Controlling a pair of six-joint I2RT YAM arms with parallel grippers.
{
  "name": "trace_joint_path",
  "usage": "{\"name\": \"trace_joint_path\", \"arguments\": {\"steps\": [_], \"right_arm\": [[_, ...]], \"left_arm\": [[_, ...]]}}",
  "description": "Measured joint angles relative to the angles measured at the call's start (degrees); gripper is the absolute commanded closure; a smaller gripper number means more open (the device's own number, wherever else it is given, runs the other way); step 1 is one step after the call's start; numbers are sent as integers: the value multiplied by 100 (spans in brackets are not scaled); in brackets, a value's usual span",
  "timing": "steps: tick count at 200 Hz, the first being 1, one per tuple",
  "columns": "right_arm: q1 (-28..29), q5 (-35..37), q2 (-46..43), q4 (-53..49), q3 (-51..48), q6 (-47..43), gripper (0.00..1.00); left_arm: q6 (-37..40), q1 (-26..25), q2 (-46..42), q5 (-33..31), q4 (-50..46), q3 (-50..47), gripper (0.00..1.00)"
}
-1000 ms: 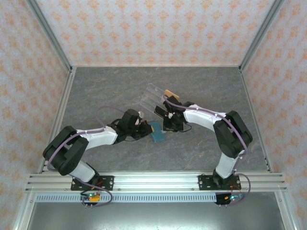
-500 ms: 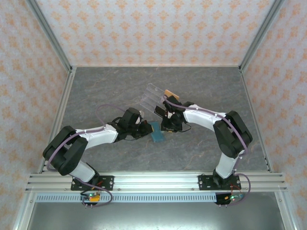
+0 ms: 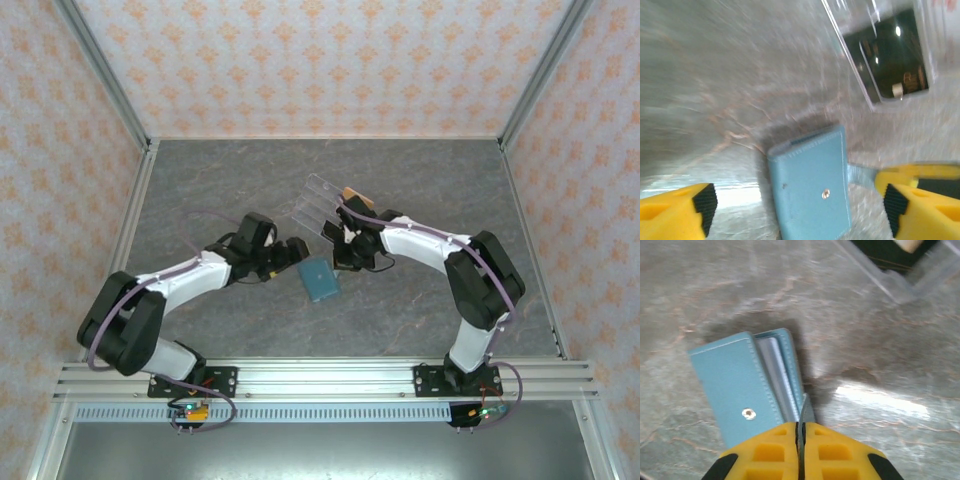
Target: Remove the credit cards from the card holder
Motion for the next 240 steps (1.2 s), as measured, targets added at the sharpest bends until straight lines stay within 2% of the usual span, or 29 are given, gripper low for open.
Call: {"name": "trace_joint_path", "arguments": {"steps": [31,66,127,168,180,219,240], "right_arm": [[341,-39,-66,96,459,103,93],[664,-129,-66,382,811,264,93],[857,-192,-17,688,955,544,94],[863,-59,63,697,981,726,94],[863,81,66,625,992,761,94],[861,658,57,313,933,796,94],[846,896,-48,251,643,791,94]], "left_arm": [[120,632,-634,-568,-649,107,0],[144,1082,-1043,-1023,-1213,166,0],[343,1189,-1311,-1248,-1891,177,0],[472,1189,-1482,-1224,-1998,177,1],[496,1189,-1484,-1093,-1991,175,5],[581,1189,-1381,-385,-1591,9,33],[588,1147,-1215,-55,-1292,-101,42]]}}
